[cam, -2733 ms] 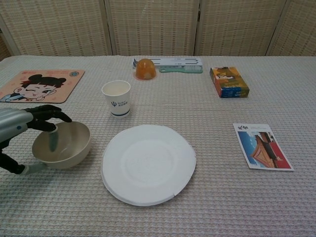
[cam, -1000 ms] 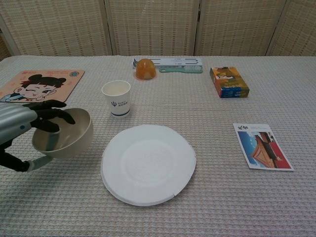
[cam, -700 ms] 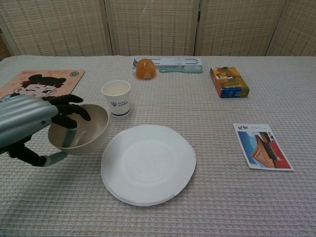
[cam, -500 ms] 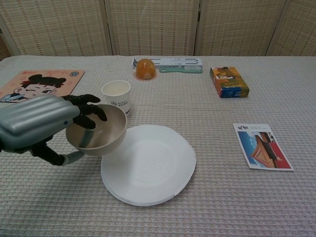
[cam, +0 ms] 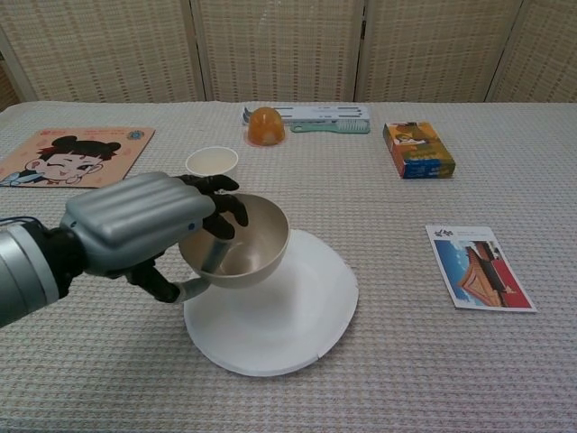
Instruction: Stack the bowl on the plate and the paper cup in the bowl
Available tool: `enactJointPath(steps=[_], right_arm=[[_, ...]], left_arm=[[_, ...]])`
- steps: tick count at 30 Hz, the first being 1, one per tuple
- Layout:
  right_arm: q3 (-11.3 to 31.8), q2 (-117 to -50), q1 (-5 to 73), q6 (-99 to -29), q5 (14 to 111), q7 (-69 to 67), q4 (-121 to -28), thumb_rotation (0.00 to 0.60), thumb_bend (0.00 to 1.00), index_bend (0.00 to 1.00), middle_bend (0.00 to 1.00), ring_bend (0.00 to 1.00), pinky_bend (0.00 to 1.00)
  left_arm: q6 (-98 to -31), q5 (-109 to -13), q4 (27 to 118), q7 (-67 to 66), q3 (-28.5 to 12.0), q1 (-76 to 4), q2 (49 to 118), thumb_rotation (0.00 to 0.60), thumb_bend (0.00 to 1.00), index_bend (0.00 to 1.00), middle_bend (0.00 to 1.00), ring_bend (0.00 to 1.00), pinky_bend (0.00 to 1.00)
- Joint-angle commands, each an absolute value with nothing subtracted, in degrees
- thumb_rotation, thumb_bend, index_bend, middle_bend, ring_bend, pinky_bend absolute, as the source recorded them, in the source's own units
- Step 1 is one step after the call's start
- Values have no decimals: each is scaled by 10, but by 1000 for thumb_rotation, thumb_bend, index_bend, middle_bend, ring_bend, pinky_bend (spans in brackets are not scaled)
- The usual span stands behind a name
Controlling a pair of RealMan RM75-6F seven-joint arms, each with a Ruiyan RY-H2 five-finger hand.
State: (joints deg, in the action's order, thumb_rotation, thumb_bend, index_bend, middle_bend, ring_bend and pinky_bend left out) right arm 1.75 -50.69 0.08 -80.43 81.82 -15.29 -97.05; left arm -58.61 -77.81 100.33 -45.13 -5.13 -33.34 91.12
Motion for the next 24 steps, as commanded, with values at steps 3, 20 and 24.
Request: enactJointPath(steps=[3,20,24], right_arm=[[17,-499,-1,-800,819,-182,-959,600,208,0,0,0,0],[11,-493,-9,-821,846,-220,-943,600,208,0,0,0,0],[11,-491,-14,-831,850,-233,-938,600,208,0,0,0,0]], left_arm=[[-574,-753,987,-472,-59,-354,937,600,395,678,244,14,170],[-602,-737,962,-481,-35,-360,982,600,395,678,245,15,170],[-604,-732,952,-479,-35,-364,991,600,395,678,245,15,170]])
